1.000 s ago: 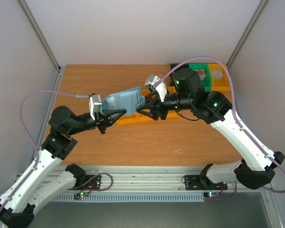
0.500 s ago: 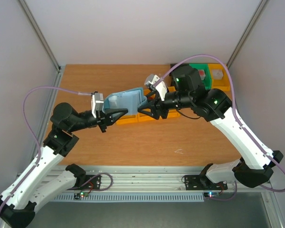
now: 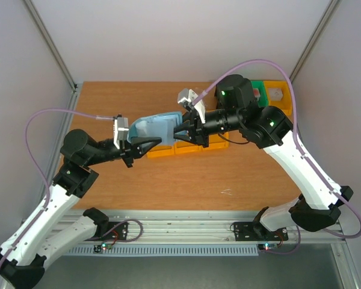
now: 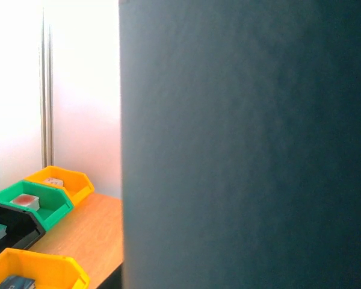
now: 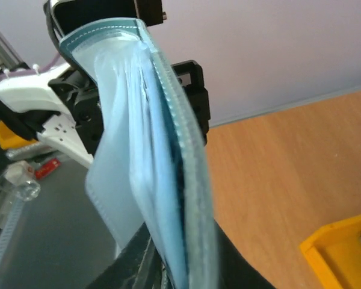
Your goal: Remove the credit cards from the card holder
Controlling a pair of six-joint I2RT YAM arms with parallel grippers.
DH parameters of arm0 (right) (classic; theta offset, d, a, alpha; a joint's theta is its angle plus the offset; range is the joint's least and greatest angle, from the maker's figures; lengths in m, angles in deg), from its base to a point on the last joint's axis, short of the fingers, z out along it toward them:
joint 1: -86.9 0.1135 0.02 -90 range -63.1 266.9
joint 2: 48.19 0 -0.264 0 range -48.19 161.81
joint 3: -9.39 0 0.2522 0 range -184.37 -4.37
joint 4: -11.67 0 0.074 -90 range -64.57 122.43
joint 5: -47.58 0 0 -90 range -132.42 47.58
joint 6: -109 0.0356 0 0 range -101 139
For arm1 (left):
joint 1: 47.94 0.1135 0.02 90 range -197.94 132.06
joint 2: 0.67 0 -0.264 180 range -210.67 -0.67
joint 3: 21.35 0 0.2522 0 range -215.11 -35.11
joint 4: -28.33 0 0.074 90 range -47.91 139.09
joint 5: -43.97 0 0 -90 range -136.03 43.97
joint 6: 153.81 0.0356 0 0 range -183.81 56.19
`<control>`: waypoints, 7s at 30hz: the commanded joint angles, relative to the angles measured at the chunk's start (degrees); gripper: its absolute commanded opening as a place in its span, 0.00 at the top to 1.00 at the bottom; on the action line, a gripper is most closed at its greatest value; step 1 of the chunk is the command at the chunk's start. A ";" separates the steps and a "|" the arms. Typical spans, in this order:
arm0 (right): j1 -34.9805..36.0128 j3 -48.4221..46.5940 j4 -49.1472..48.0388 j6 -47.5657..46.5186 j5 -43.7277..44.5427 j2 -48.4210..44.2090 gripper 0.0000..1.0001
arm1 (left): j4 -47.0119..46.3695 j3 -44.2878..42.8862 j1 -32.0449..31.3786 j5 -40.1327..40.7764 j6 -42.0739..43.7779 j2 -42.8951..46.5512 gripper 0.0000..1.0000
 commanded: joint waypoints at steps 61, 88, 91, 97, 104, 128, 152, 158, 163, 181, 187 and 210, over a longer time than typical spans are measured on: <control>0.76 -1.80 5.12 5.98 5.19 0.17 0.40 | 4.90 5.02 1.01 18.30 -0.82 6.43 1.00; 3.23 -2.70 8.84 17.79 42.33 4.92 0.99 | 10.40 6.73 1.31 42.84 1.30 6.36 0.45; 4.94 -6.78 16.15 20.69 57.61 8.59 0.99 | 10.40 7.45 1.62 41.04 2.61 6.54 0.38; 8.37 -10.72 18.86 19.95 59.97 12.50 0.99 | 10.19 9.10 1.63 31.34 0.83 6.21 0.28; 12.21 -17.20 20.45 15.33 54.64 16.58 0.99 | 8.07 10.01 1.63 28.52 -3.17 4.09 0.07; 10.31 -11.43 23.84 -11.44 11.07 3.51 0.99 | 16.64 7.26 6.05 8.35 8.12 11.21 0.01; 6.84 -12.04 27.94 -13.75 8.38 1.73 0.99 | 33.59 -0.67 6.08 -8.88 21.10 8.07 0.97; 5.20 -8.84 23.59 -8.12 21.41 1.62 0.71 | 31.85 1.92 6.11 8.99 13.80 7.00 1.00; 2.53 -9.74 22.92 -0.27 33.99 4.12 0.55 | 35.25 1.73 6.10 43.67 9.93 2.55 1.00; 6.76 7.75 -10.81 8.16 0.25 6.58 0.69 | 22.40 3.64 6.11 15.85 -0.13 6.16 1.00; 0.83 11.88 -13.12 8.95 -3.17 3.47 0.72 | 10.77 6.75 6.11 0.74 -3.37 7.96 1.00; -0.69 11.98 -5.26 2.65 -11.95 0.99 0.72 | 4.69 7.04 6.11 -6.62 -2.66 7.66 1.00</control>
